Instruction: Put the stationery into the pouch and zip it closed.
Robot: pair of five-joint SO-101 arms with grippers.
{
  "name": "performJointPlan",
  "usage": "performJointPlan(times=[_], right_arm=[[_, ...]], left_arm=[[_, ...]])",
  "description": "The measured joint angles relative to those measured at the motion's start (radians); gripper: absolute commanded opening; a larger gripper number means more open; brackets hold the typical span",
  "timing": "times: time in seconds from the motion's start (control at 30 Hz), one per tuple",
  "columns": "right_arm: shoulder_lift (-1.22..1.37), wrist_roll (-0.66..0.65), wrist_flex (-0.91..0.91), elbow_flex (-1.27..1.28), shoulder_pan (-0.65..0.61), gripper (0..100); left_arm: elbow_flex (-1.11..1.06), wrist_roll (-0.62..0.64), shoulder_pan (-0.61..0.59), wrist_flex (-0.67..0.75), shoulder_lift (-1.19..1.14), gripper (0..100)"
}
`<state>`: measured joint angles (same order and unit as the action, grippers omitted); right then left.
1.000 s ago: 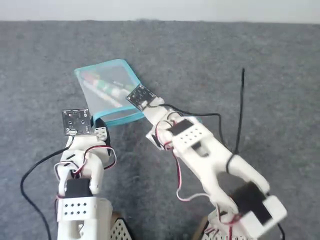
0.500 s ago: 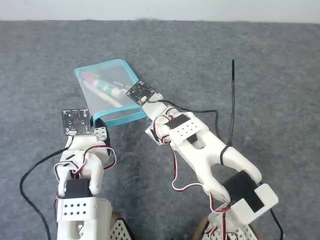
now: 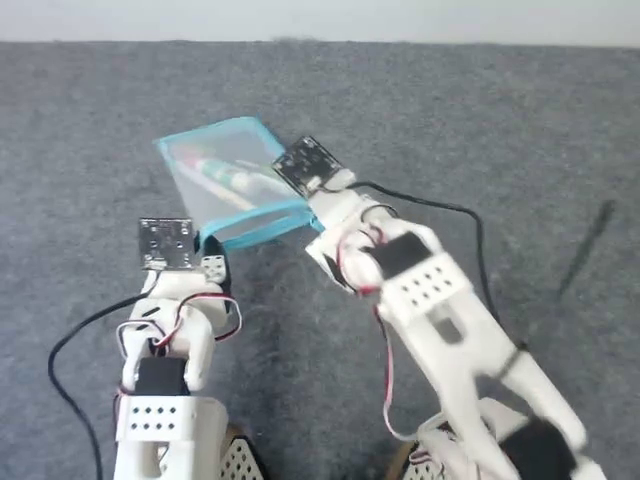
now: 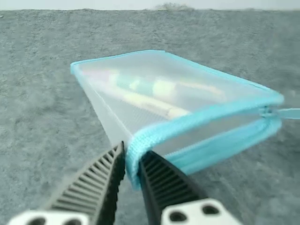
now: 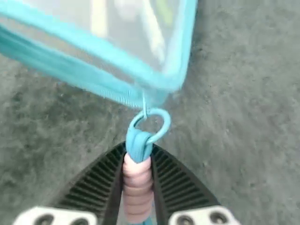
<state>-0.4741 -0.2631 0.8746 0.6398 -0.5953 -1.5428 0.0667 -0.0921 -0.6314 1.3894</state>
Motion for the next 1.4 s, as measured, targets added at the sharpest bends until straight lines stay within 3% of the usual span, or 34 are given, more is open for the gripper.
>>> performJointPlan(times=[0.17,0.37,0.6,0.77,0.83,1.07,1.4], right_arm=[[-0.183,-0.002,0.018,0.066,-0.012,0.6],[-0.299,-0.028,0.104,0.069,-0.155,0.6],[-0.336,-0.13,0.203,0.069,-0.359,0.6],[-0.338,-0.178,0.239,0.083,-0.407,1.0],[-0.338,-0.195,0.242,0.117,-0.425,4.6],[-0.339,-0.203,0.404,0.071,-0.431,34.5],[-0.462,-0.204,0.577,-0.057,-0.41,31.6]], left_arm=[[0.0,-0.017,0.06,-0.014,0.002,1],[0.0,-0.055,0.15,-0.057,0.002,1],[0.0,-0.063,0.158,-0.06,0.002,1],[0.0,-0.064,0.158,-0.06,0.002,1],[0.0,-0.064,0.16,-0.06,0.002,1],[0.0,-0.054,0.087,-0.06,0.0,1],[0.0,-0.054,0.077,-0.06,0.0,1]])
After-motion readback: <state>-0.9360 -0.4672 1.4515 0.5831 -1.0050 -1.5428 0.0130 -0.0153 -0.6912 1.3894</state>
